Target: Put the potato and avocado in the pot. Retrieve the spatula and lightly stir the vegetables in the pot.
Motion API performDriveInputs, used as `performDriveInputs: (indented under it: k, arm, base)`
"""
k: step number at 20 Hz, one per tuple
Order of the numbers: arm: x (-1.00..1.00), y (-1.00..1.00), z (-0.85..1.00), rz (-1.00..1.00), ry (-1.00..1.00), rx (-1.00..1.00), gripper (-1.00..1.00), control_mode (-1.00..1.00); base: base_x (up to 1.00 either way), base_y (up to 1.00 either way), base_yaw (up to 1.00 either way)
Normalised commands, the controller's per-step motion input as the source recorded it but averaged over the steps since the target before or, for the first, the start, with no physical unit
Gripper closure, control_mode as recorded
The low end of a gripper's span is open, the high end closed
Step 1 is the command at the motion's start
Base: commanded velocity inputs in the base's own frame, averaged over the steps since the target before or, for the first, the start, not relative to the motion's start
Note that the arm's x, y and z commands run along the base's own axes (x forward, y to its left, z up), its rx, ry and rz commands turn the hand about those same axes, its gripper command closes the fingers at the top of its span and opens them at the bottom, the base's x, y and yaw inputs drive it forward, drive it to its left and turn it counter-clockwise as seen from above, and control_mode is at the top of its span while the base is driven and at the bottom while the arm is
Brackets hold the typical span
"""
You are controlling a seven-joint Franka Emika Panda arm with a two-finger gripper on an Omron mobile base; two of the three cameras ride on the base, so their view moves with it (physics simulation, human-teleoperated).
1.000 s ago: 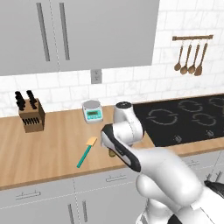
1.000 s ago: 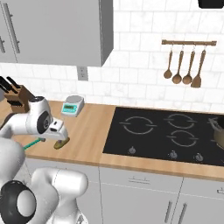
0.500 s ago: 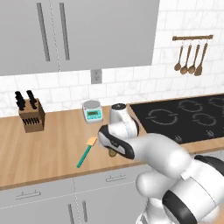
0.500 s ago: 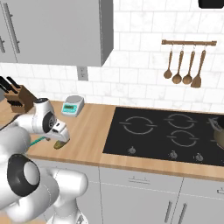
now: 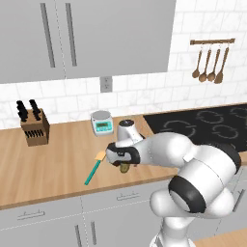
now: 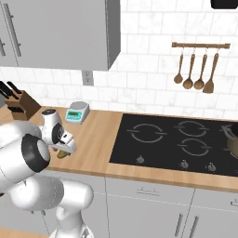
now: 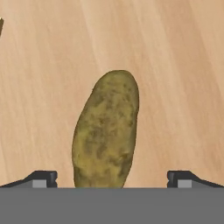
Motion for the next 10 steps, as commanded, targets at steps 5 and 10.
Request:
performDriveInputs:
  k: [5, 10]
  arm:
    - [0.17, 0.15, -0.26, -0.02, 0.01, 0.0, -1.0, -1.0]
    - [0.0, -0.01, -0.27, -0.04, 0.0, 0.0, -1.0, -1.0]
  base:
    - [0.0, 0.0, 0.0]
    - [0.0, 0.0, 0.0]
